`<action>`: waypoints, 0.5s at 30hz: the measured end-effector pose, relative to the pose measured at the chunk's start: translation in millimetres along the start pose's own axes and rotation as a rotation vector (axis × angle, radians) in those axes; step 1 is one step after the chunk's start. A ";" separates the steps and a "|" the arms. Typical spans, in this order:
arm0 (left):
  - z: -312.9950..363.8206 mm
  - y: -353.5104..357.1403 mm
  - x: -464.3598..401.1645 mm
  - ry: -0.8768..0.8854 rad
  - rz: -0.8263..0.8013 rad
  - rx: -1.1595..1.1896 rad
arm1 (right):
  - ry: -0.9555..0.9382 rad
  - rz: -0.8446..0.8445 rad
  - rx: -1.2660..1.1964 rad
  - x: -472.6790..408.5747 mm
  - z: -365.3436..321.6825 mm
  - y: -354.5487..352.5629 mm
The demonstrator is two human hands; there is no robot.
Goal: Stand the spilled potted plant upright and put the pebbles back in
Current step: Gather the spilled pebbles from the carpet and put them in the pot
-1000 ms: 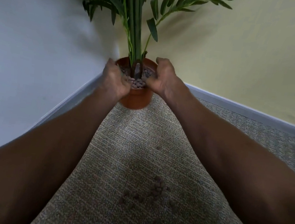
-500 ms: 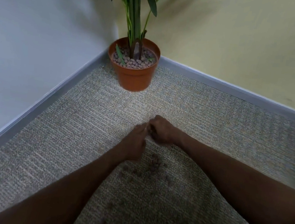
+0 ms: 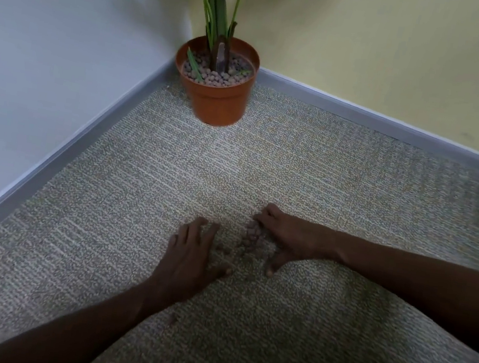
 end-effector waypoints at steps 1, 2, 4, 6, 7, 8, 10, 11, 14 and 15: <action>4.3 -0.9 -1.3 0.007 0.030 0.035 | 0.004 0.019 0.008 2.6 1.4 3.9; 9.8 -2.0 -4.3 0.015 0.057 0.078 | 0.024 0.051 -0.001 2.7 1.8 5.3; 22.2 -0.5 -11.7 0.027 0.080 0.148 | 0.060 0.115 -0.042 -1.7 -0.5 4.0; 34.8 0.8 -18.9 0.050 0.089 0.168 | 0.051 0.154 -0.079 -6.5 -5.7 3.1; 39.0 2.1 -21.5 0.061 0.085 0.168 | 0.043 0.159 -0.099 -7.9 -7.8 3.4; 42.0 3.6 -23.6 0.072 0.076 0.163 | 0.034 0.168 -0.123 -8.7 -9.1 3.1; 44.6 4.8 -25.8 0.090 0.076 0.163 | 0.023 0.179 -0.144 -8.9 -9.9 1.4; 44.9 3.4 -26.9 0.094 0.091 0.170 | 0.017 0.185 -0.137 -8.9 -11.1 -0.1; 45.0 0.1 -30.2 0.125 0.168 0.179 | 0.013 0.195 -0.110 -9.1 -14.6 -1.5; 44.7 1.2 -31.1 0.136 0.181 0.181 | 0.014 0.192 -0.093 -9.7 -16.9 -1.3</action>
Point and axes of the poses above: each hand's wrist, its own x-axis away from the middle knuckle, its own y-axis out of the palm, z = x × y, the point moved 9 cm from there along -x, towards the middle knuckle, and after that the axes turned 12 degrees about z, right-handed, at the moved point
